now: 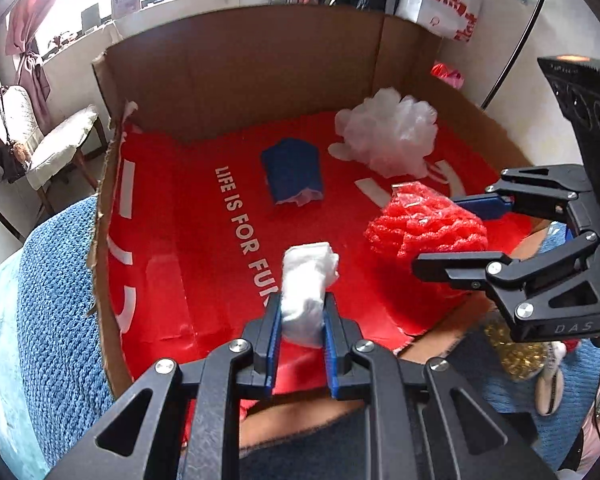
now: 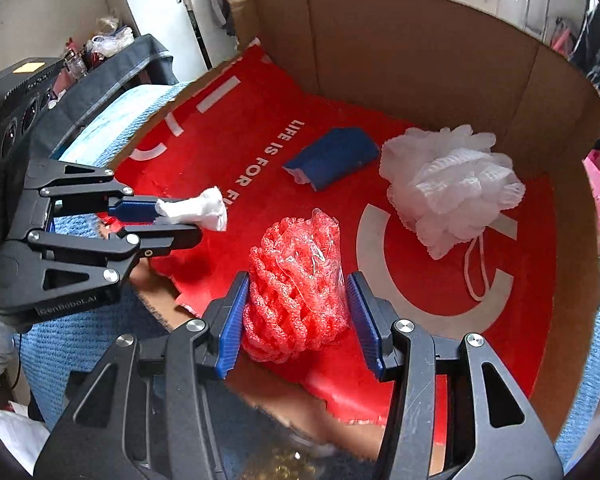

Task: Organize soft objects
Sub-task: 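Carry the white sock and red bath puff over the red box, then open the left tool to drop the white sock into the box, then open the right tool to drop the red bath puff into the box, then withdraw both tools from the box toward the items on the blanket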

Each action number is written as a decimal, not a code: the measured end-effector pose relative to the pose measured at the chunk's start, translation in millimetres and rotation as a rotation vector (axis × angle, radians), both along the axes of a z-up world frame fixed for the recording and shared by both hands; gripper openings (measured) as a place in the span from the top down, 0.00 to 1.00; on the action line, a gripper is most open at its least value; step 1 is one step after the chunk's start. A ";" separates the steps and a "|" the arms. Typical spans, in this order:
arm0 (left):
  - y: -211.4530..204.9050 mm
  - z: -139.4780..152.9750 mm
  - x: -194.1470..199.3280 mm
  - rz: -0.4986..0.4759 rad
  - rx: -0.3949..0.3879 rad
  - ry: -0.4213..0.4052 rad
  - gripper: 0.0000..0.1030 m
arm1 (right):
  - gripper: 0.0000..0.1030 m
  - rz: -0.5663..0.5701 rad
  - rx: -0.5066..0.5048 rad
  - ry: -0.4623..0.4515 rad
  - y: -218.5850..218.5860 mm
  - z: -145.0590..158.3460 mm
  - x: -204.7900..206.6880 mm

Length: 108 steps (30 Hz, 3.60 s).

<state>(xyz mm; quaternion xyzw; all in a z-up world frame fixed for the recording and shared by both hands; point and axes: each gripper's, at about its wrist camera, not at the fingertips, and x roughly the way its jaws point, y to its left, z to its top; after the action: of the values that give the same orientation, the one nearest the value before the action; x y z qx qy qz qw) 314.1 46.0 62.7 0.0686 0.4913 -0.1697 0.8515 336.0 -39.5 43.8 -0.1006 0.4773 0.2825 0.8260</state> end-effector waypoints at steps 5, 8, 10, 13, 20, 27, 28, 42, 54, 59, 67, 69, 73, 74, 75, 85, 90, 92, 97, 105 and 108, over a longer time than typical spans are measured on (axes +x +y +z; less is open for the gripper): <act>-2.0 -11.7 6.4 0.003 0.019 0.029 0.80 | 0.52 -0.009 0.013 0.015 -1.4 -4.9 7.0; -3.0 -16.3 7.9 0.005 0.020 0.036 0.80 | 0.52 -0.015 0.024 0.016 -3.0 -5.4 9.8; -5.5 -18.6 9.8 0.004 0.023 0.036 0.79 | 0.52 -0.014 0.023 0.016 -4.4 -6.1 10.0; -7.9 -20.5 12.0 0.003 0.029 0.035 0.74 | 0.51 -0.012 0.016 0.013 -4.0 -6.7 9.1; -10.2 -19.1 12.0 0.011 0.045 0.020 0.53 | 0.51 -0.014 0.006 0.006 -2.8 -8.5 9.3; -9.7 -21.7 14.1 0.016 0.047 0.012 0.41 | 0.42 -0.018 -0.008 0.003 -1.9 -10.9 9.8; -9.7 -22.0 14.8 0.016 0.046 0.010 0.40 | 0.42 -0.019 -0.011 0.000 -1.9 -11.0 9.5; -13.7 -10.4 4.4 0.012 0.040 -0.040 0.24 | 0.35 -0.028 -0.012 -0.007 -6.7 -9.5 6.9; -8.4 9.2 -12.4 0.039 0.073 -0.098 0.16 | 0.31 -0.040 0.015 -0.034 -15.6 4.4 -3.7; -5.8 27.0 -31.0 0.054 0.072 -0.134 0.13 | 0.31 -0.052 0.027 -0.051 -21.1 14.4 -12.4; -3.6 65.0 -73.2 0.088 0.038 -0.216 0.07 | 0.25 -0.062 0.051 -0.116 -35.2 45.0 -49.9; -4.1 73.7 -83.5 0.097 0.025 -0.233 0.06 | 0.25 -0.061 0.056 -0.134 -38.8 54.2 -60.5; -3.4 93.0 -112.5 0.114 0.003 -0.280 0.04 | 0.22 -0.065 0.063 -0.185 -46.5 73.0 -88.0; -3.6 97.7 -122.3 0.118 -0.008 -0.296 0.02 | 0.18 -0.068 0.067 -0.198 -49.9 77.6 -96.6; -4.2 100.7 -129.0 0.120 -0.017 -0.306 0.01 | 0.16 -0.072 0.072 -0.214 -52.6 82.0 -105.1; -13.6 104.3 -213.8 0.135 -0.137 -0.391 0.00 | 0.10 -0.151 0.081 -0.362 -80.5 102.1 -194.1; -19.7 90.0 -242.3 0.142 -0.179 -0.404 0.00 | 0.05 -0.203 0.081 -0.434 -94.7 97.2 -244.4; -23.2 82.1 -251.6 0.146 -0.185 -0.409 0.00 | 0.05 -0.225 0.090 -0.442 -98.6 91.7 -257.4; -32.6 59.2 -268.1 0.144 -0.206 -0.382 0.00 | 0.05 -0.283 0.078 -0.445 -103.3 63.3 -283.8; -40.7 18.5 -269.5 0.146 -0.190 -0.319 0.00 | 0.05 -0.322 0.059 -0.371 -104.7 10.9 -288.0; -38.7 5.3 -265.8 0.154 -0.192 -0.278 0.00 | 0.05 -0.327 0.055 -0.335 -104.6 -4.7 -284.4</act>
<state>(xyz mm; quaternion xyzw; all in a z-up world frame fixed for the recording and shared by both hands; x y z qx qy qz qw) 48.3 7.4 68.0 -0.0279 0.3542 -0.1392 0.9243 51.6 -144.2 39.1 -0.0451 0.3359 0.1372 0.9308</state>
